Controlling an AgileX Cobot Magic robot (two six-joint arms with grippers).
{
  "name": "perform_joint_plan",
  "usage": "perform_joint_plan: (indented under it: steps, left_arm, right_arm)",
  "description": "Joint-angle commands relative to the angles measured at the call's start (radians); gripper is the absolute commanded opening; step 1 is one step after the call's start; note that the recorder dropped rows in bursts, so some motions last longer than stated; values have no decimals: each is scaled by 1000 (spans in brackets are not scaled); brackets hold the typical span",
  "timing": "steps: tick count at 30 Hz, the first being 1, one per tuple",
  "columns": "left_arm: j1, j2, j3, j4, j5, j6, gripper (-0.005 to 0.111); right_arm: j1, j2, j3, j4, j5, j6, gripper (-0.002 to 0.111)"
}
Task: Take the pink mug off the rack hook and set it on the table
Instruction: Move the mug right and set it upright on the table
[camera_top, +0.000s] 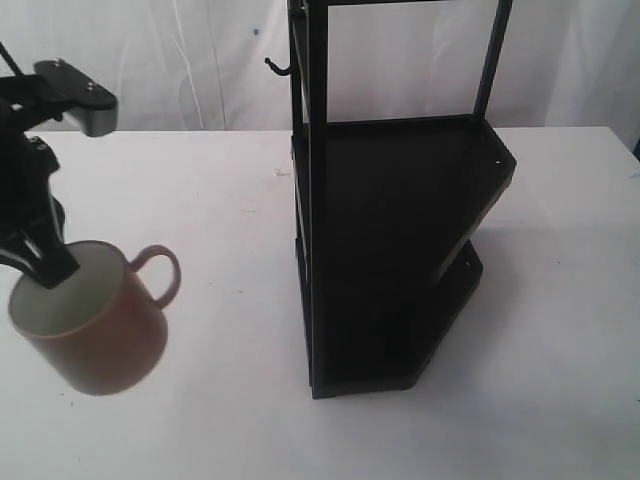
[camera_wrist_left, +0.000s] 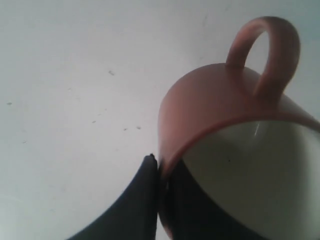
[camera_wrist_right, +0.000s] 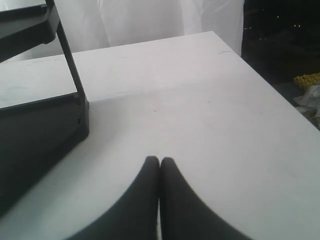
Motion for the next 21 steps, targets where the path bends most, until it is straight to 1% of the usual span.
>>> perform_joint_plan:
  steps: [1, 3, 6, 8, 10, 13, 16, 21]
  left_arm:
    - [-6, 34, -52, -28, 43, 22, 0]
    - [-6, 36, -93, 36, 64, 7, 0]
    - [-6, 36, -176, 122, 73, -75, 0]
    - [-6, 36, -225, 142, 53, -126, 0]
    - [-6, 36, -256, 137, 3, -128, 0]
    - [-6, 42, -251, 77, -95, -131, 0]
    - [-6, 59, -223, 45, -166, -131, 0]
    - [-6, 102, -174, 37, -187, -131, 0]
  right_arm:
    - [-6, -2, 0, -6, -4, -1, 0]
    - [-6, -2, 0, -6, -4, -1, 0]
    - [-6, -2, 0, -6, -4, -1, 0]
    - [-6, -2, 0, -6, -4, -1, 0]
    - [-6, -2, 0, -6, -4, -1, 0]
    - [-6, -2, 0, -6, -4, -1, 0]
    - [-6, -2, 0, -6, -4, -1, 0]
    - [-6, -2, 0, -6, -4, -1, 0]
